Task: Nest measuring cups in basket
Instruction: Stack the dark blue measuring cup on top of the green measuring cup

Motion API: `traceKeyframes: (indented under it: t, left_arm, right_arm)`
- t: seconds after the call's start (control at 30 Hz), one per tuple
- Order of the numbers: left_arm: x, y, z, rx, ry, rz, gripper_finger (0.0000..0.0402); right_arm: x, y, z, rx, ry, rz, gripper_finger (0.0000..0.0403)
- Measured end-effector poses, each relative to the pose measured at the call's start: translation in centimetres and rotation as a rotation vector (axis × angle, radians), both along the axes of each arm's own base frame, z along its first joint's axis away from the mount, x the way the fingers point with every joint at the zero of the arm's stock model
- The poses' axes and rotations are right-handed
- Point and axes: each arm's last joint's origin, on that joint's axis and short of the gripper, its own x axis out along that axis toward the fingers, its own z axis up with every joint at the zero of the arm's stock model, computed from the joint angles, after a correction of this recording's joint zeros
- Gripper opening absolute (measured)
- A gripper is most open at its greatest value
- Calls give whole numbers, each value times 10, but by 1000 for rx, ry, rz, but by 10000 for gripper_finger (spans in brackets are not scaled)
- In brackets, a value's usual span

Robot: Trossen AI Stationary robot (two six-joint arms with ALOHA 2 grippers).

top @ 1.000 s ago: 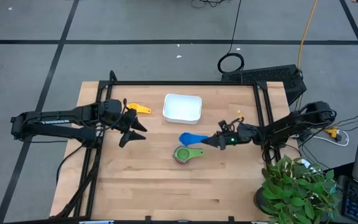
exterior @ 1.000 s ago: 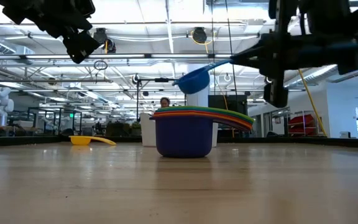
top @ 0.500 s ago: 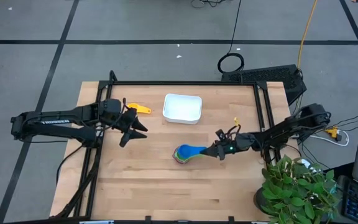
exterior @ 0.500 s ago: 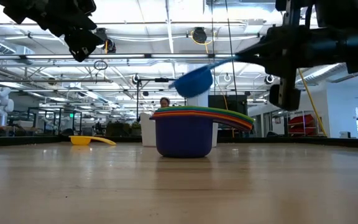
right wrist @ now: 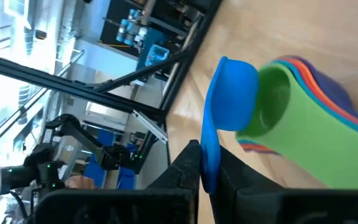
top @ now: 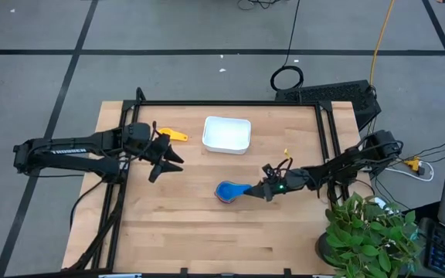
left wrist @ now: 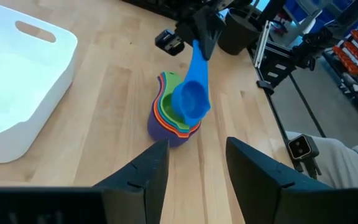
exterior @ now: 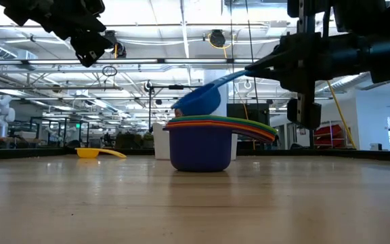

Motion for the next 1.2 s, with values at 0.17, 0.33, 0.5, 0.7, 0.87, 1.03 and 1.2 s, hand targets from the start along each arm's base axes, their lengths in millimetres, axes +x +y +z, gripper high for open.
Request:
traceKeyframes:
  t: [0.17, 0.33, 0.5, 0.7, 0.87, 1.03, 1.2]
  left_arm:
    - [0, 0, 0, -1, 3, 0, 156]
    - [0, 0, 0, -1, 2, -1, 154]
    - [0, 0, 0, 0, 2, -1, 164]
    - [0, 0, 0, 0, 1, -1, 172]
    - [0, 0, 0, -2, 1, 0, 173]
    - [0, 0, 0, -2, 1, -1, 173]
    - [0, 0, 0, -4, 2, 0, 173]
  right_arm:
    - [-2, 0, -7, 21, 78, -9, 36]
    - [-2, 0, -9, 13, 93, -6, 78]
    - [-2, 0, -9, 27, 106, 17, 130]
    - [-3, 1, -10, 78, 128, 64, 179]
    - [-4, 2, -12, 106, 150, 91, 196]
    - [-7, 0, -15, 133, 170, 92, 198]
    - [-9, -4, -15, 140, 143, 77, 199]
